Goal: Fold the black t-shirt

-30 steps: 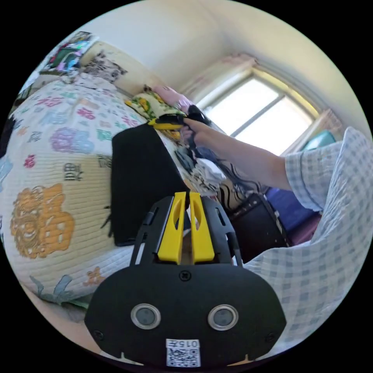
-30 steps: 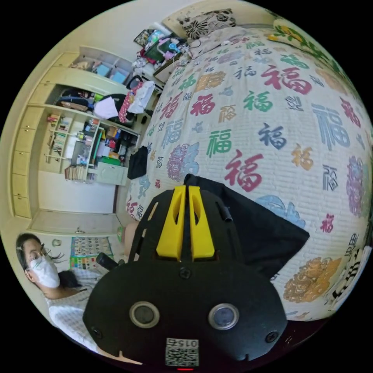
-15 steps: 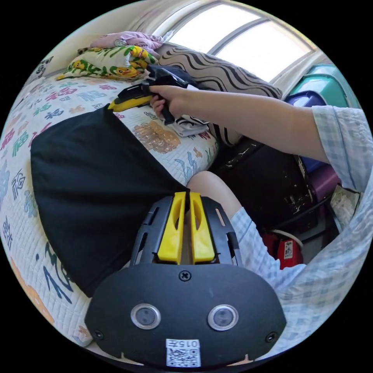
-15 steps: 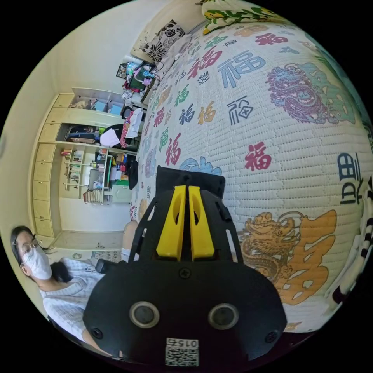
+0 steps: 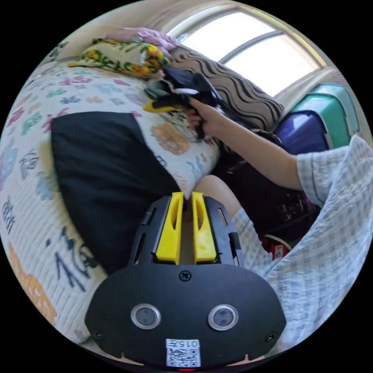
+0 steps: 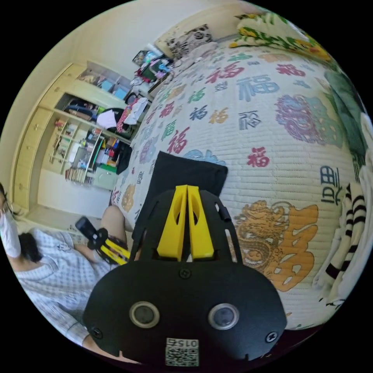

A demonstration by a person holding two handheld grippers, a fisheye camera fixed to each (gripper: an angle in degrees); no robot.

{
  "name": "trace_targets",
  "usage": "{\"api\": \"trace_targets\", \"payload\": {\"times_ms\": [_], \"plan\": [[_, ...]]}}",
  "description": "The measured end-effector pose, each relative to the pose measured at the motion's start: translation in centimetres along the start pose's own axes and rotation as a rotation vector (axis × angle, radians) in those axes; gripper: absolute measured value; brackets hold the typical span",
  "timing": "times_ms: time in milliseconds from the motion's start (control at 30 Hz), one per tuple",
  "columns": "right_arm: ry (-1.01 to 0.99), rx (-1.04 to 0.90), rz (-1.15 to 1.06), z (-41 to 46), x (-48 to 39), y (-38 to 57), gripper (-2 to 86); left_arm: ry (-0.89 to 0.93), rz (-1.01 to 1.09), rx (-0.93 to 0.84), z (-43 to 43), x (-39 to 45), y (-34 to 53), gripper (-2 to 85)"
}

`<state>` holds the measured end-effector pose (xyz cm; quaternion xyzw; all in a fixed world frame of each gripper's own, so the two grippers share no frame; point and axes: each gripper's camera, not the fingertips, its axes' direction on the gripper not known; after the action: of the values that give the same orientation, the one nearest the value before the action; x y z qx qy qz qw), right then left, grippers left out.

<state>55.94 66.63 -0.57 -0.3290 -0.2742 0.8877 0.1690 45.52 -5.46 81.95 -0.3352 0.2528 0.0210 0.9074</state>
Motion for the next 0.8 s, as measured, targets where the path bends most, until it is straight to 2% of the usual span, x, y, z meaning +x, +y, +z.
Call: {"api": "trace_targets", "payload": {"times_ms": [67, 167, 233, 367, 433, 500, 567, 667, 800], "plan": [[-0.002, -0.044, -0.089, 1.2, -1.9, 0.5, -0.6, -0.105, -0.053, 0.012, -1.2, -2.0, -0.1, 1.9], [0.066, -0.124, -0.069, 3.9, -1.7, 0.9, -0.6, -0.193, -0.140, -0.087, -0.6, -5.7, 0.0, 0.3], [0.107, -0.169, -0.015, 5.2, -0.3, 1.4, -0.6, -0.156, -0.148, -0.139, 0.1, -7.2, -0.1, -0.2], [0.009, -0.105, 0.092, 3.3, 2.5, 3.7, -0.3, -0.076, -0.120, -0.195, -1.5, -8.8, -2.1, 0.3], [0.032, -0.072, 0.081, 1.5, 3.0, 5.0, 0.2, -0.057, -0.114, -0.136, -3.5, -9.8, -3.2, 1.8], [0.020, -0.013, 0.054, -0.7, 3.7, 6.3, 1.3, -0.022, -0.164, 0.003, -6.5, -12.5, -5.0, 6.0], [-0.071, 0.075, 0.059, -3.0, 5.3, 7.6, 5.2, 0.001, -0.197, 0.067, -7.8, -14.8, -6.9, 9.3], [-0.145, 0.146, 0.082, -3.8, 7.3, 8.1, 8.9, 0.037, -0.236, 0.107, -8.2, -18.5, -10.2, 11.7], [-0.168, 0.104, 0.092, -2.3, 9.0, 7.7, 12.0, 0.091, -0.260, 0.096, -7.3, -22.3, -14.1, 13.1]]}}
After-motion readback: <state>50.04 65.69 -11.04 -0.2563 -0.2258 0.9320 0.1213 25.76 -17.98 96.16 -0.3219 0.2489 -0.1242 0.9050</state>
